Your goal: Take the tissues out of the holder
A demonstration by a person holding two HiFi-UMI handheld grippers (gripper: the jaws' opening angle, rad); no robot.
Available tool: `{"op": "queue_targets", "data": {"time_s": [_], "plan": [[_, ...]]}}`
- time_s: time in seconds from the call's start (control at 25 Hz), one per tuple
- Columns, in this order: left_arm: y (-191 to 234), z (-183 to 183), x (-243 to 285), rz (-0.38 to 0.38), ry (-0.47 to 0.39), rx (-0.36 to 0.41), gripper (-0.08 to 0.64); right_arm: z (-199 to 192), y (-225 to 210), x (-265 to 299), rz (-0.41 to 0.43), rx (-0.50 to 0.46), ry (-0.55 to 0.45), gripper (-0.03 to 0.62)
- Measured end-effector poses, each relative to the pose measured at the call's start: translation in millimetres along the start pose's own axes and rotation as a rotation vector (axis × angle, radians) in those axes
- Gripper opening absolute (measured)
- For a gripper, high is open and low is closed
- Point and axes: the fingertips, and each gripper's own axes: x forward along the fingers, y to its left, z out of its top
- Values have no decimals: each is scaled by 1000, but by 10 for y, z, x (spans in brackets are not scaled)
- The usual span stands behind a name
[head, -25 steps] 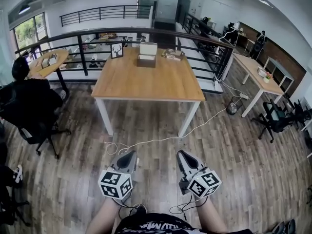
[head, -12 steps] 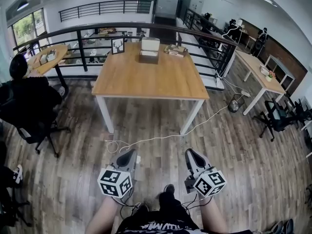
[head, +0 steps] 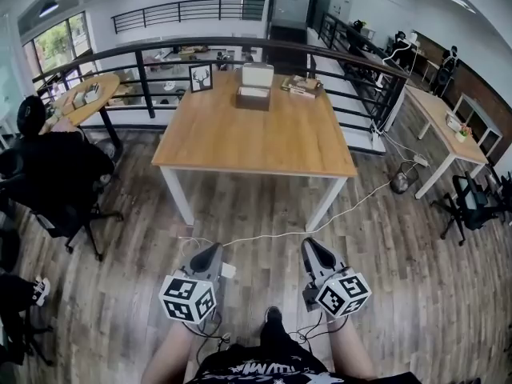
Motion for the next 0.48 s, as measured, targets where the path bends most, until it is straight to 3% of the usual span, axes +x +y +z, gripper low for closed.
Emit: {"op": "queue_targets", "data": {"time_s": [0.48], "plan": [[-153,312,1281,22,12,8,14,362,-1308,490,-9,20,-14,29]]}}
